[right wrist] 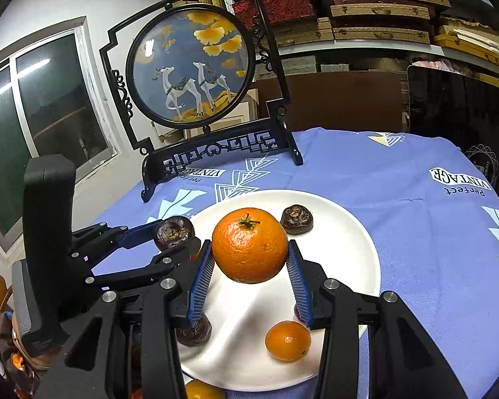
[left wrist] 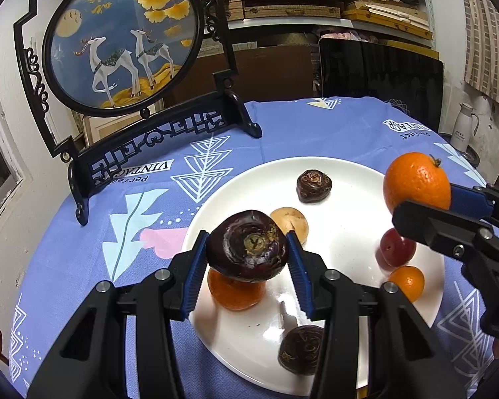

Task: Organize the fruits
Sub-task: 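Carry both fruits onto the white plate and open both tools, then move both open tools back to the fruit pile on the cloth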

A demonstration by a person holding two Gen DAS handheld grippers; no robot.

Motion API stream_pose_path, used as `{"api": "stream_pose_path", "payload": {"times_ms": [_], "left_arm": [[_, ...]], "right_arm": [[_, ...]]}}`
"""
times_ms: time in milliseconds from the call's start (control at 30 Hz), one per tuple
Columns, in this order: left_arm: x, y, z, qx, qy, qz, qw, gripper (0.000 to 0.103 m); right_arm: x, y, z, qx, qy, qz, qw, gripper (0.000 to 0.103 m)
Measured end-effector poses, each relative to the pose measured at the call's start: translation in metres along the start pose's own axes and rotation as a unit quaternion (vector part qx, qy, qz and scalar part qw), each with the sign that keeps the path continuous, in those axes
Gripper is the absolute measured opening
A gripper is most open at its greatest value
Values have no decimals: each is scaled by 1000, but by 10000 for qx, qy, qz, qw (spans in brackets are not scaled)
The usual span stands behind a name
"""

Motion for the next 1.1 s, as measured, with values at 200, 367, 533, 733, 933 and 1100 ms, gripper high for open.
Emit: {"api": "stream_pose_path", "payload": {"times_ms": [200,367,533,733,933,1100], "left_arm": [[0,1,1,2,1,22,10000,45],[-1,2,3,72,-13,18,10000,51],[2,-6,0,151,83,-114,9998,64],[0,-9,3,232,46,-109,9997,71],[7,-24,-6,144,109,-434,9989,71],[1,-39,-33,-186,225,-723,9970,73]], "right_arm": [[0,2,0,-19,23,-4,10000,45],[-2,7,4,-271,77,-10,9996,56],[4,17,-5,-349,300,165,9988,59],[-2,18,1,-269,91,286,9992,65],[1,7,-10,-60,123,370,9992,65],[-41,-26,-41,575,-368,133,9976,65]]}}
Point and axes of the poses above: each gripper's, at about its wrist camera, not at the fingertips, and z roughly the way its jaws point, y to its right, x to its top, the point moved 9 cm from there along z, roughly the way its jaws point, and after that the axes turned 5 degrees about -x, right-handed, at the moved point
